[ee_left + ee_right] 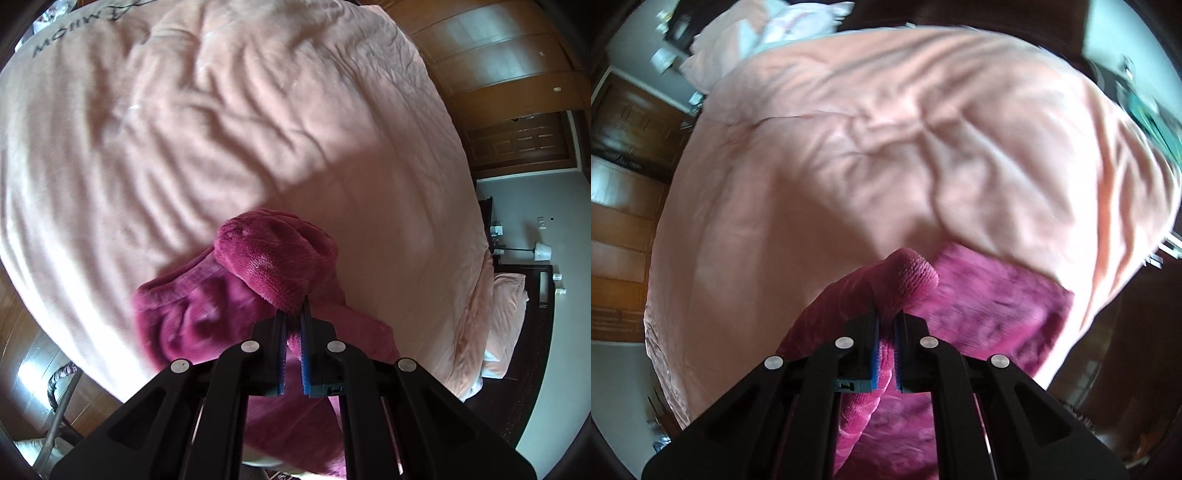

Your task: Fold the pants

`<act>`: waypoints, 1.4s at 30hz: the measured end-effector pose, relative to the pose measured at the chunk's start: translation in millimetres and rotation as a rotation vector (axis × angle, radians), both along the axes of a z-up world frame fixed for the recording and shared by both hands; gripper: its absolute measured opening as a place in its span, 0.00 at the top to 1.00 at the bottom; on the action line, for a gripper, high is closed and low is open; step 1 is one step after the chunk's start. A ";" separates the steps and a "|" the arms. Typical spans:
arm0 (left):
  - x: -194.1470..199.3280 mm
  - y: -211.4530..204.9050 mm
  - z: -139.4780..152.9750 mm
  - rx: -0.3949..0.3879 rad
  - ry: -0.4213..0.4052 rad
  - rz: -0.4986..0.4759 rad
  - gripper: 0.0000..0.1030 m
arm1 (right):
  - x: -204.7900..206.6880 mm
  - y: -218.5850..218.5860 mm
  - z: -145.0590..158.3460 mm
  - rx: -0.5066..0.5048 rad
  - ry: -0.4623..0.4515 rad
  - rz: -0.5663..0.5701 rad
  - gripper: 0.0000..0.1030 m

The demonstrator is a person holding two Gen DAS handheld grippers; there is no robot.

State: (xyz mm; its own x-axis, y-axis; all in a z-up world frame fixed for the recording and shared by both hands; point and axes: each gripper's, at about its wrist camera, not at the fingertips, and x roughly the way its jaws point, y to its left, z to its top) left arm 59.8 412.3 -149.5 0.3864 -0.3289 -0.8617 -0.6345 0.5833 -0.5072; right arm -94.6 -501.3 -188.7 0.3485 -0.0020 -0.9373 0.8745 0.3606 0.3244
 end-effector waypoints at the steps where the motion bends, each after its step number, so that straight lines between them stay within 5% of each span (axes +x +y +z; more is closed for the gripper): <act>1: -8.3 0.5 1.5 0.005 -0.001 0.003 0.95 | -9.2 -4.4 -4.1 0.008 0.004 -0.013 0.95; 15: -107.8 -25.1 -33.0 0.145 0.096 -0.006 0.95 | -102.8 -60.6 -28.1 0.050 0.015 0.025 0.95; 25: -142.1 -38.9 -96.1 0.306 0.237 -0.061 0.95 | -140.5 -49.8 -98.3 0.037 0.167 0.103 0.95; 31: -126.4 -53.7 -108.3 0.414 0.282 -0.097 0.93 | -140.9 -45.6 -114.7 0.026 0.165 0.140 0.95; 35: -112.5 -65.3 -111.7 0.466 0.326 -0.135 0.90 | -144.5 -43.3 -115.5 0.031 0.143 0.151 0.90; 38: -112.1 -70.7 -105.7 0.464 0.309 -0.140 0.83 | -147.6 -48.7 -110.7 0.015 0.150 0.146 0.68; 42: -117.4 -77.0 -96.3 0.492 0.310 -0.149 0.81 | -153.0 -64.6 -96.2 -0.047 0.158 0.123 0.66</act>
State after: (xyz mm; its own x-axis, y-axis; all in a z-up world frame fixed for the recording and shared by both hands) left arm -57.6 335.3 -245.9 0.0732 0.1057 -0.9917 -0.6029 0.7968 0.0404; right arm -247.7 -565.9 -284.9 0.1976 -0.0133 -0.9802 0.8615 0.4795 0.1672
